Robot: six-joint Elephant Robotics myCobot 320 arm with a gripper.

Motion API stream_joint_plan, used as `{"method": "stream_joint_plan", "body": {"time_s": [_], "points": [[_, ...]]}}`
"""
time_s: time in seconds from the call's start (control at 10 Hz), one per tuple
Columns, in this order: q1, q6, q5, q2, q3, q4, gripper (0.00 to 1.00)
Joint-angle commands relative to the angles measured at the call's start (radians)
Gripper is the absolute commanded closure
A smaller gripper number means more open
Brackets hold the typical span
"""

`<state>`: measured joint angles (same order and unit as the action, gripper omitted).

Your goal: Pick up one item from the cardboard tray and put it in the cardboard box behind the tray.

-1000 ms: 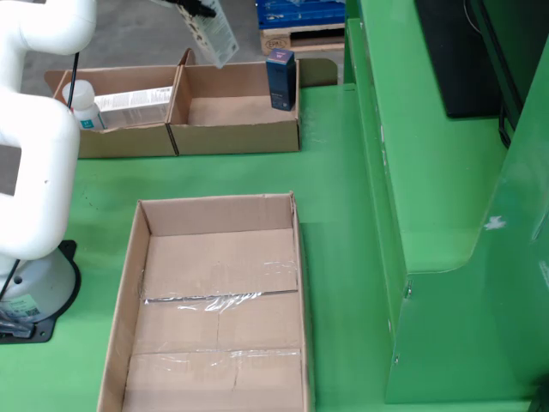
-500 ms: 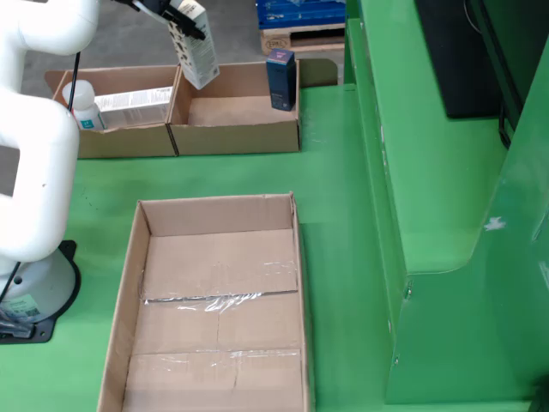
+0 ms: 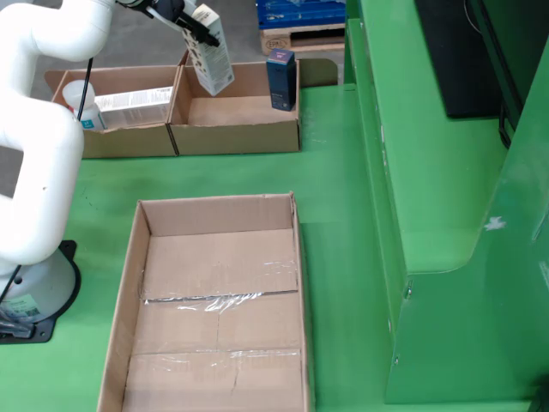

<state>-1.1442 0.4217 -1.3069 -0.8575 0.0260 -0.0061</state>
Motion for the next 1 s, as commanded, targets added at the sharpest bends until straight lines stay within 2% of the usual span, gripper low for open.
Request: {"method": "stream_joint_plan", "body": {"time_s": [0.0,0.9], "points": [[0.049,-0.038,0.013,-0.038,-0.026,0.117,1.0],[0.076,-0.1,0.049,-0.192,-0.026,0.354,1.0]]}}
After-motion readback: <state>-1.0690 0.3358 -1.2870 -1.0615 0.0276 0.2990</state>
